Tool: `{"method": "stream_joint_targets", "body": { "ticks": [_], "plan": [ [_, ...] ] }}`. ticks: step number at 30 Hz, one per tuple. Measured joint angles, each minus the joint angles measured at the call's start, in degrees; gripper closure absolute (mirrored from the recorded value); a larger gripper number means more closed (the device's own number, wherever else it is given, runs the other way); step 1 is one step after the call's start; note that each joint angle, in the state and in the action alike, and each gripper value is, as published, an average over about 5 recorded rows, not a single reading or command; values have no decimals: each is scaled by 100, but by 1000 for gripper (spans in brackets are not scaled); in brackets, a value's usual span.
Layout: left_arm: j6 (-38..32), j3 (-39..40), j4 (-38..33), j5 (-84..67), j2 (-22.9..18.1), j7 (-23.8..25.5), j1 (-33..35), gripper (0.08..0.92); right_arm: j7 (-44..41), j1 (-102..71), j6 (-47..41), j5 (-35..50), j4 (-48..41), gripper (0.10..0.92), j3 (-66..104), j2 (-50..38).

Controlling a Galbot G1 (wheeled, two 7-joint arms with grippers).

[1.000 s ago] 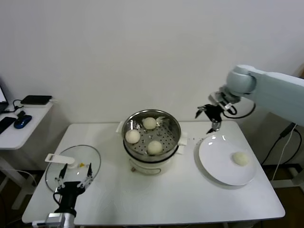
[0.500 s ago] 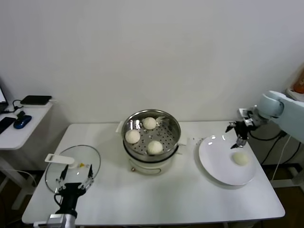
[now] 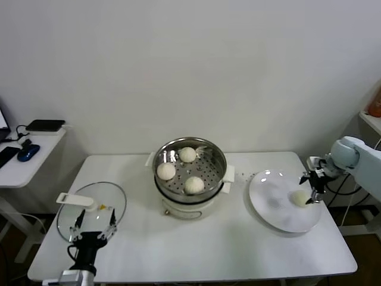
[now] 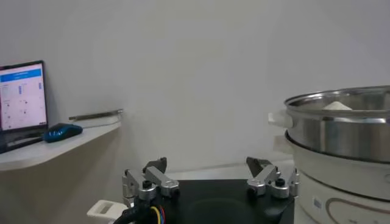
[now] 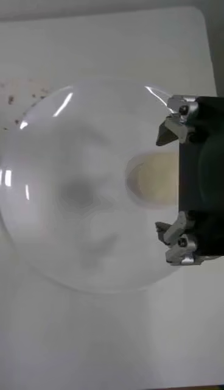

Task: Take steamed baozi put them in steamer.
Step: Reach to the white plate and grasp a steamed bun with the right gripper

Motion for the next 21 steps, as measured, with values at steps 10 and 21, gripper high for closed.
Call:
{"method": "stream_joint_targets", "body": {
  "ticks": [10,21],
  "plan": [
    [-16,-43,46,-13,-17,-3,31,177,-20,-458,335,-699,-602,203,597,288],
    [-15,-58,104,-8,-37,-5,3,177,-5,-665,553,-1101,-1208,203,1034,728]
  ]
}}
